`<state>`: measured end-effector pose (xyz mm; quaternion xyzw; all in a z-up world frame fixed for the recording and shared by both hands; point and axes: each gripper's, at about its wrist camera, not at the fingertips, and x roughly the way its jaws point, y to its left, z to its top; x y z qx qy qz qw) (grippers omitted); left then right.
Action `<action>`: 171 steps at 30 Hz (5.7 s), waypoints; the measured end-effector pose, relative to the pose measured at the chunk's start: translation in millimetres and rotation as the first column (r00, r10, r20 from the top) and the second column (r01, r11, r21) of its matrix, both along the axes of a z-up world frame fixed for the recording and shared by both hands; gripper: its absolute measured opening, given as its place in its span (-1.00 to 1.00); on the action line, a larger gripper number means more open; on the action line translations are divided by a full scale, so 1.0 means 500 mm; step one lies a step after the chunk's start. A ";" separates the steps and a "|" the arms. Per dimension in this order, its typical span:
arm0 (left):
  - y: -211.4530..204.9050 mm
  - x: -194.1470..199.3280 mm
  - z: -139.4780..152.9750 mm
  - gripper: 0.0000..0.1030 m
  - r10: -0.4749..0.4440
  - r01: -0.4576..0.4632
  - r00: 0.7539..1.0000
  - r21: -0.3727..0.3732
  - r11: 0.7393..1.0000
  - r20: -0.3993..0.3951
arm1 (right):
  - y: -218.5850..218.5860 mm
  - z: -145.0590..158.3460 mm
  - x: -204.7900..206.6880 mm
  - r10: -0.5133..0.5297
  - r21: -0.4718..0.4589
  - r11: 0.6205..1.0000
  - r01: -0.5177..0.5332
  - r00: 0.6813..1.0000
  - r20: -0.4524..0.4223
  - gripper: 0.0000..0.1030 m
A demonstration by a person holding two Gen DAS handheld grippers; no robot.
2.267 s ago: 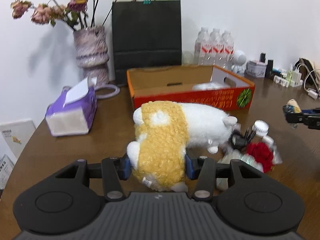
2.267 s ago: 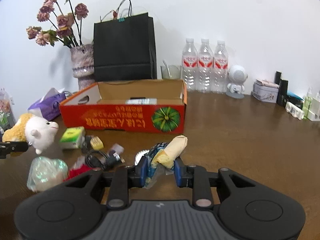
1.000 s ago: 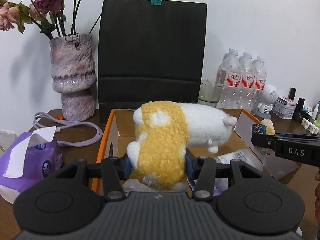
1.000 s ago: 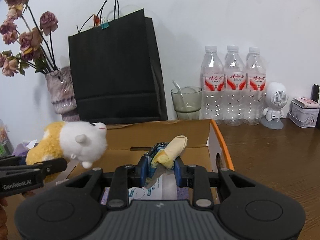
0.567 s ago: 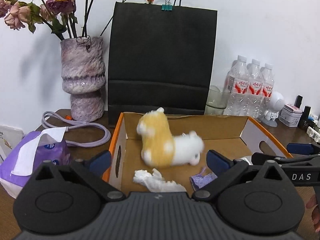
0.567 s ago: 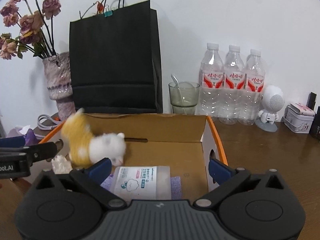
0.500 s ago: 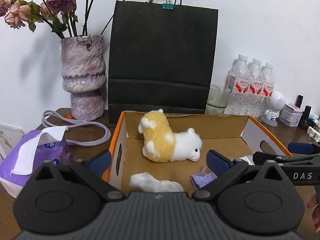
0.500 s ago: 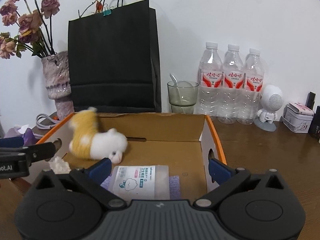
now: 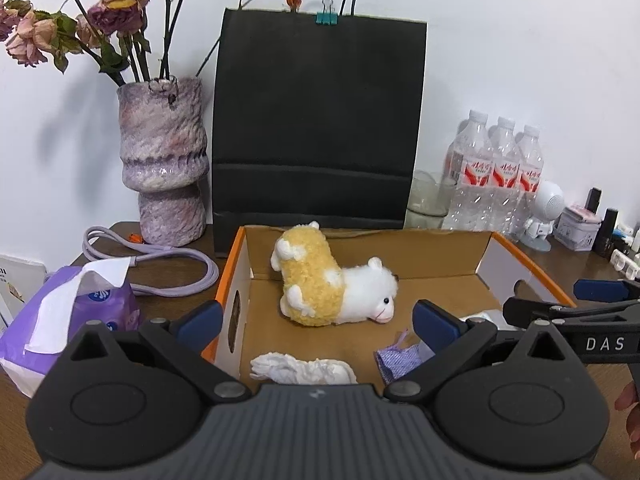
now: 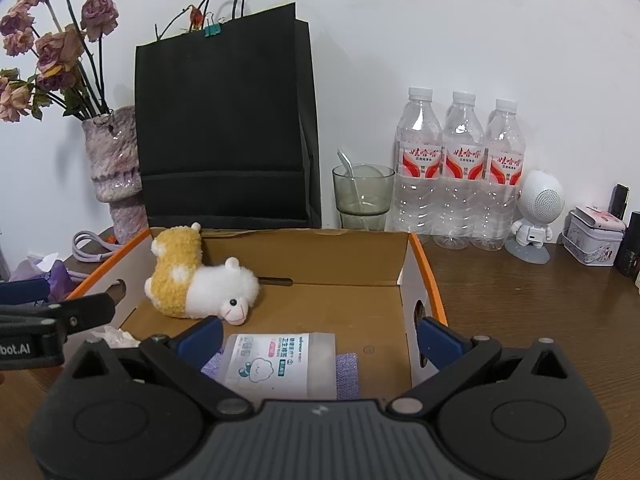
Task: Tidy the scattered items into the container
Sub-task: 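Move both open tools back toward the table items, then grasp the green tissue pack with the left tool while the right tool grasps the white lid, then lower the tissue pack into the box with the left tool while the right tool releases the lid there, then move both open tools back toward the items on the table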
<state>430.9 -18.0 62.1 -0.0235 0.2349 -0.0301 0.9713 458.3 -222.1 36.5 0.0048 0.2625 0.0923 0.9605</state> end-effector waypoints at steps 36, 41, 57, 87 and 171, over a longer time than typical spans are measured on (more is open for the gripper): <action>0.026 -0.152 -0.125 1.00 -0.031 0.023 0.973 -0.038 0.999 -0.231 | -0.086 -0.114 -0.252 0.015 -0.075 0.997 -0.028 0.987 -0.160 1.00; 0.000 -0.134 -0.142 0.93 -0.027 0.032 0.973 0.017 0.999 -0.230 | -0.085 -0.118 -0.248 0.011 -0.081 0.996 -0.024 0.987 -0.159 0.96; 0.050 -0.161 -0.140 -0.11 -0.031 0.029 0.983 -0.011 1.000 -0.181 | -0.084 -0.118 -0.265 0.082 -0.036 0.996 -0.086 0.991 -0.110 -0.28; 0.025 -0.190 0.002 -0.11 -0.091 0.093 0.995 -0.062 0.994 0.027 | -0.058 -0.003 -0.240 0.077 -0.030 0.997 -0.076 0.995 0.057 -0.28; 0.013 -0.367 -0.075 1.00 -0.114 0.113 0.992 -0.029 0.993 -0.060 | -0.002 -0.050 -0.376 0.130 -0.106 0.986 -0.132 0.991 -0.026 1.00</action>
